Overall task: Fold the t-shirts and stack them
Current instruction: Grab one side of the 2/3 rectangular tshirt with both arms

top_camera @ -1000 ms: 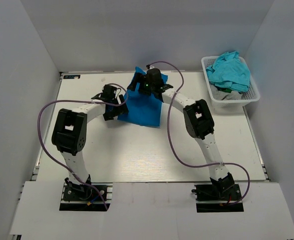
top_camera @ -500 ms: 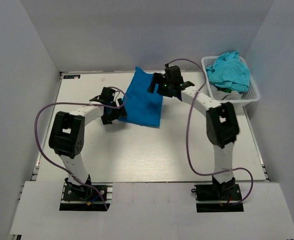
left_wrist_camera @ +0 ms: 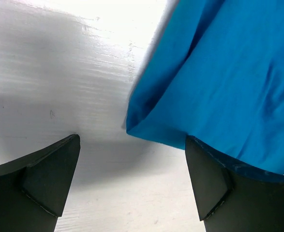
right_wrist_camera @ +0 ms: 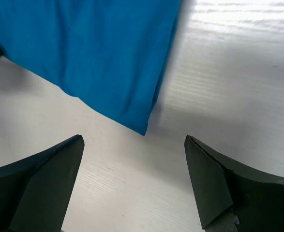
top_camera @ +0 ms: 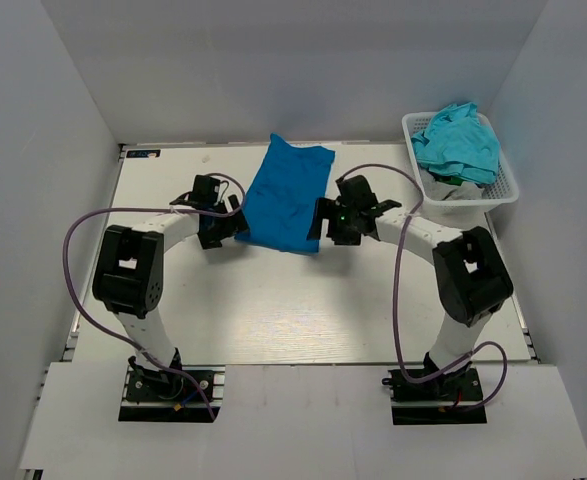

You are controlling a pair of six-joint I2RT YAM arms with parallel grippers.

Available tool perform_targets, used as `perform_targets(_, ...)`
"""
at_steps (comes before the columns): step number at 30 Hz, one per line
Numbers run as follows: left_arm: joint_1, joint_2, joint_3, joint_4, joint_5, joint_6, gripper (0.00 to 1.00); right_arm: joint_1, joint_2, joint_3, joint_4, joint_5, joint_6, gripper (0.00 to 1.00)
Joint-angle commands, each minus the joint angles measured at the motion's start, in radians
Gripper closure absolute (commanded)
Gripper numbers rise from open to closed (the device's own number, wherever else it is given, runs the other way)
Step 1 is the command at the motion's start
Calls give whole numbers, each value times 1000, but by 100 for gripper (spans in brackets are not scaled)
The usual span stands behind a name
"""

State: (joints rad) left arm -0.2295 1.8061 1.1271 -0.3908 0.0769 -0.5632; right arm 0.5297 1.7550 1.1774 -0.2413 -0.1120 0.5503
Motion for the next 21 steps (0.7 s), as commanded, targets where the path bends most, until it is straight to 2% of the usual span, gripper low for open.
perform_targets(1,10,4,-13,55,69,8,0,19,29,7,20,-38,11,10)
perform_targets(2,10,4,-13,55,79,8,0,24,44,8,25,-40,11,10)
perform_targets(4,10,16,-13,55,93,17,12,27,63,19,30,-41,14,10)
perform_targets(5,10,25,-13,66,107,17,22,30,86,24,31,-43,13,10)
perform_targets(8,10,25,-46,122,135,26,34,38,115,31,45,-48,31,12)
perform_targets(9,1,38,-46,133,144,26,43,42,127,33,45,-48,37,12)
perform_targets(11,1,51,-55,133,153,26,52,46,141,21,71,-52,48,13)
perform_targets(12,-10,52,-55,122,153,35,61,46,155,19,76,-52,56,13)
perform_targets(13,-10,77,-55,122,153,36,65,46,162,11,100,-49,57,13)
perform_targets(15,-10,90,-64,133,162,26,78,47,184,7,123,-35,59,16)
perform_targets(16,-1,90,-64,133,162,26,84,41,192,19,134,-35,62,18)
perform_targets(17,-1,101,-64,133,162,26,88,42,198,27,128,-43,62,25)
perform_targets(18,-1,101,-53,133,162,26,88,42,216,34,123,-48,62,29)
perform_targets(20,-1,110,-53,124,153,26,95,49,218,57,128,-52,54,38)
perform_targets(21,-1,110,-44,124,153,26,99,49,216,53,141,-67,56,50)
